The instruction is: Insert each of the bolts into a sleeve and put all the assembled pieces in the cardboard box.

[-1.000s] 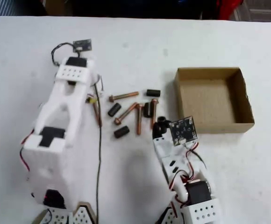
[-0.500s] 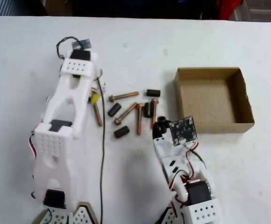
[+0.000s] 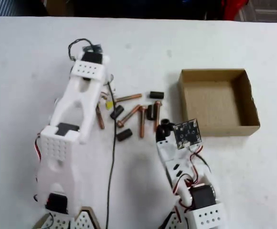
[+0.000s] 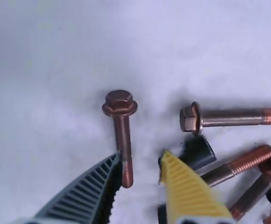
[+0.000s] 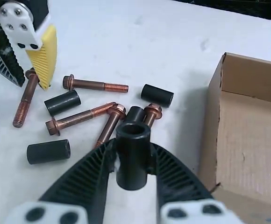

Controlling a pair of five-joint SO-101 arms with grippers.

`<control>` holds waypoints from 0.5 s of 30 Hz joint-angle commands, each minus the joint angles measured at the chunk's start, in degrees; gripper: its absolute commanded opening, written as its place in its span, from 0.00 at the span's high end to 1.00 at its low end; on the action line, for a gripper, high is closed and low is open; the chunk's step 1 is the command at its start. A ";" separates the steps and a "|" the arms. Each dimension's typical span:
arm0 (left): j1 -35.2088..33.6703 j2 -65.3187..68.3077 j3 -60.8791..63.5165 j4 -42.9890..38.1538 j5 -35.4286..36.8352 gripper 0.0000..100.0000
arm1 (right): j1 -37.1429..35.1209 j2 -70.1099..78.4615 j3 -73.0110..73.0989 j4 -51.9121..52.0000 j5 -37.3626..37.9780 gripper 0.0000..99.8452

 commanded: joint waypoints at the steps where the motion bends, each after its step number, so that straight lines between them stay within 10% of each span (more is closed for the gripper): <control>1: 0.13 -0.31 -2.11 0.62 1.32 0.81 | 0.66 -0.57 0.53 -1.71 0.79 0.98; 15: -4.26 3.82 -2.55 -1.05 1.32 0.82 | 0.66 -0.48 0.53 -1.71 0.79 0.98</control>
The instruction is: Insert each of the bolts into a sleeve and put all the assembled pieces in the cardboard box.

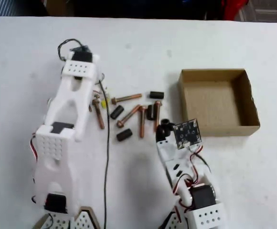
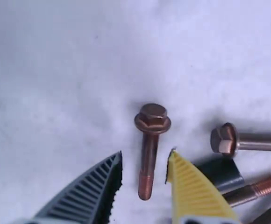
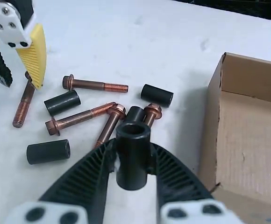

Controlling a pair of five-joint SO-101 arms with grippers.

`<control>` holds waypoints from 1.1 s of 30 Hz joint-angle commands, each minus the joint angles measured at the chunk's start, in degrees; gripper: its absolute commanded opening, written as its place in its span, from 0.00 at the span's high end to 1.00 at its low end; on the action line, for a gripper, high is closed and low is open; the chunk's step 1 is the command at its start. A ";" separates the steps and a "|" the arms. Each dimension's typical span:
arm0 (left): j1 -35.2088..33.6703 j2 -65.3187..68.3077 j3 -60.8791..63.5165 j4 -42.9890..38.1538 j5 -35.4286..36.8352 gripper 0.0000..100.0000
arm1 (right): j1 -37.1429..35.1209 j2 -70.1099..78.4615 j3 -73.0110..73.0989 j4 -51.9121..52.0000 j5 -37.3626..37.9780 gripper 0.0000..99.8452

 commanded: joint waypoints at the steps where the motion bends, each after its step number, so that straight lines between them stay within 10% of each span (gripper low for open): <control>1: -0.22 1.80 -2.64 -1.76 0.70 0.82 | 0.66 -0.48 0.53 -1.71 0.79 0.98; 33: -0.40 2.95 -4.92 -8.26 -6.68 0.95 | 0.66 -0.48 0.53 -1.71 0.79 0.98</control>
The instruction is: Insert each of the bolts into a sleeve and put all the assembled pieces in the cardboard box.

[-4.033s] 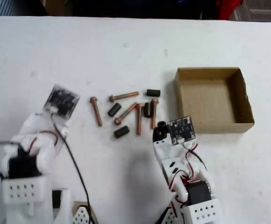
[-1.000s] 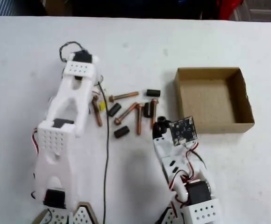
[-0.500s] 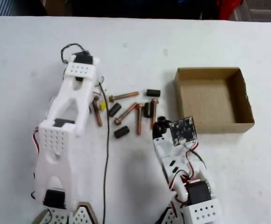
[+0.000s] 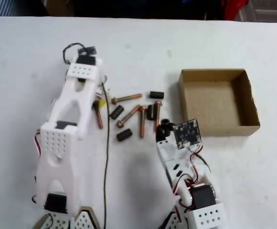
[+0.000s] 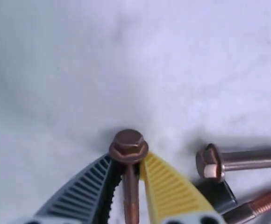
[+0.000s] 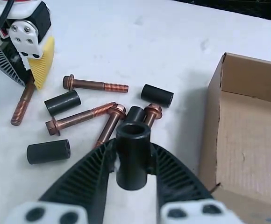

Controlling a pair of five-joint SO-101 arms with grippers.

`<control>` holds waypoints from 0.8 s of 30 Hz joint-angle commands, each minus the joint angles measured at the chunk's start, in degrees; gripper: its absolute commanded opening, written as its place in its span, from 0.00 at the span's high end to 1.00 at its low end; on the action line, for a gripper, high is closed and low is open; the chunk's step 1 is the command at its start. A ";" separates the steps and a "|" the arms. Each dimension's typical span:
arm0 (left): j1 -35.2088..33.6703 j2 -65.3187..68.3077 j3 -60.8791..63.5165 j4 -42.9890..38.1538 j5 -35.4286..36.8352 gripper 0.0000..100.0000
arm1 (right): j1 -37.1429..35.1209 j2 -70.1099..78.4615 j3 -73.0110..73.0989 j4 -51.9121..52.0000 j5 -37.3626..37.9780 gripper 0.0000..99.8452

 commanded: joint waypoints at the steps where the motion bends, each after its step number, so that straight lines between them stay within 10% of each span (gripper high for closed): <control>1: -0.57 -0.66 -2.73 -1.14 -1.14 0.94 | 0.66 -0.48 0.53 -1.71 0.79 0.98; 24: -0.13 0.84 -3.34 4.92 -8.70 0.98 | 0.31 -0.31 0.53 -1.19 0.79 0.98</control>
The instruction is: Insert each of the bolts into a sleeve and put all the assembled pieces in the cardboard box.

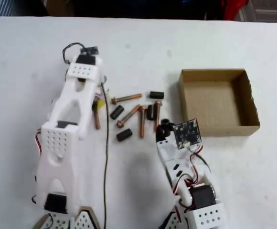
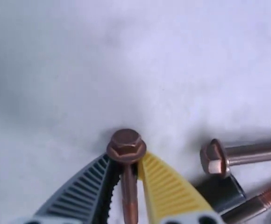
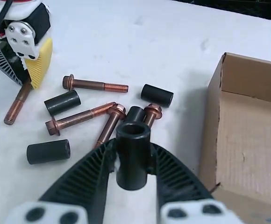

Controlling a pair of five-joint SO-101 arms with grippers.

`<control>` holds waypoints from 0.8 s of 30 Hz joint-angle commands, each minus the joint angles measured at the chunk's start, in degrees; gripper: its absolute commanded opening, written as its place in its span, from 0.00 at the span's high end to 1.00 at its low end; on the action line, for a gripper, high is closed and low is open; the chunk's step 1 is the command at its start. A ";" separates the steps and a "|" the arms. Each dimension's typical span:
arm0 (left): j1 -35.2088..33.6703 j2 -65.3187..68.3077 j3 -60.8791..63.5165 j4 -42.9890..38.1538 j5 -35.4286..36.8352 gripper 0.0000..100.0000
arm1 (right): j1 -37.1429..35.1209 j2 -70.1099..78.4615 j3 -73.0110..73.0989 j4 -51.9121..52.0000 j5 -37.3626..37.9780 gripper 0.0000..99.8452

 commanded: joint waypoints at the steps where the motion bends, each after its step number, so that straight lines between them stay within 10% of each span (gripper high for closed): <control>1: -0.13 -1.89 -1.05 2.81 -2.81 0.98 | 0.31 -0.40 0.53 -0.84 0.79 0.98; 24: 7.25 -39.78 0.44 13.36 -7.65 0.98 | -7.16 -0.57 0.53 -1.45 0.35 0.98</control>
